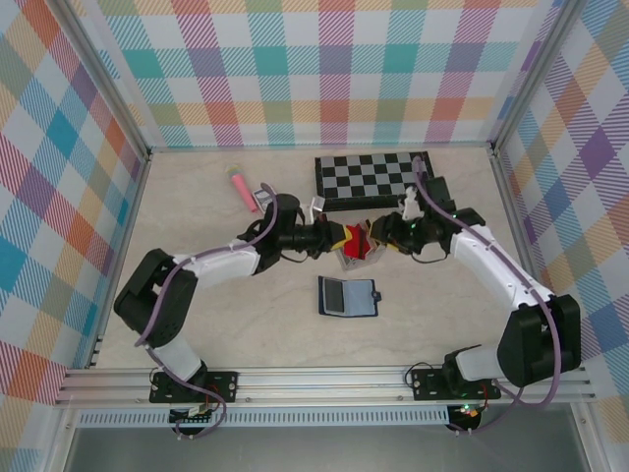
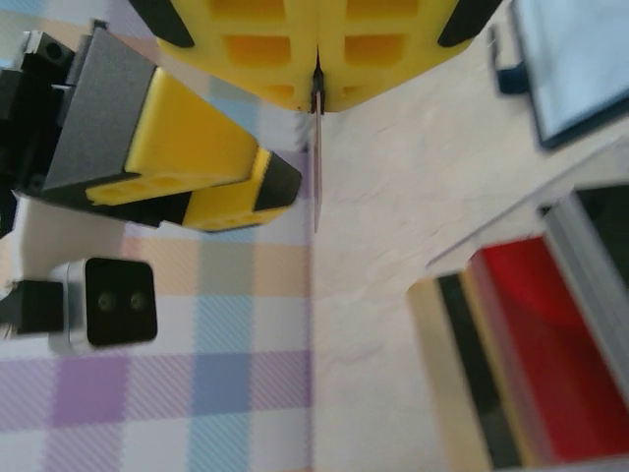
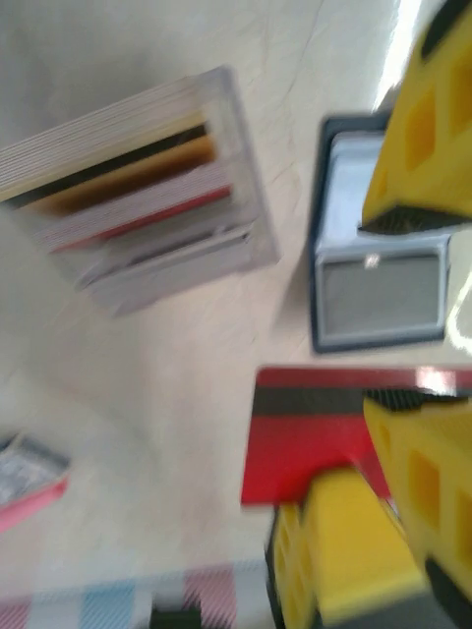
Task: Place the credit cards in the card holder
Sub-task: Pick up the credit card from the storage box, then insert the credit card into the card slot.
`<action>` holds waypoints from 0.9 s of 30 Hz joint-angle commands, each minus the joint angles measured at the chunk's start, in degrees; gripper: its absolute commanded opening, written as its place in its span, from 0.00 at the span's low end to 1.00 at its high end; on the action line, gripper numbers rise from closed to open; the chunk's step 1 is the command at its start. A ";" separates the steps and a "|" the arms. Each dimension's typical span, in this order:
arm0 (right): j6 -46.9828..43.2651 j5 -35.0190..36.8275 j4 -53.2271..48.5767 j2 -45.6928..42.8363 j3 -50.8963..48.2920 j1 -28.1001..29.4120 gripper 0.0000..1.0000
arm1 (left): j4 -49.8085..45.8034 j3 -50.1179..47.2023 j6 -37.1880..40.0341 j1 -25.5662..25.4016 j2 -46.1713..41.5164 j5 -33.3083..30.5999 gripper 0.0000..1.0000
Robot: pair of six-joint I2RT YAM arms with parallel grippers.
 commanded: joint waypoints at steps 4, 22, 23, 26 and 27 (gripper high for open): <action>-3.88 12.12 -3.36 0.25 -7.83 7.31 0.61 | -14.03 -6.96 9.15 -7.28 -6.34 -17.23 0.00; -4.44 11.32 4.57 6.95 -13.97 10.15 0.66 | -6.84 -13.04 7.38 -14.11 -0.19 -28.21 0.00; -4.39 11.48 4.72 7.47 -14.16 10.17 0.66 | -7.11 -13.32 7.23 -14.12 -0.42 -28.53 0.00; -4.03 12.01 5.18 8.81 -14.90 10.40 0.63 | -6.41 -14.39 6.75 -14.12 -0.94 -28.86 0.00; -3.98 12.03 5.62 9.16 -15.20 10.44 0.62 | -6.57 -14.35 6.41 -14.12 -0.66 -28.75 0.00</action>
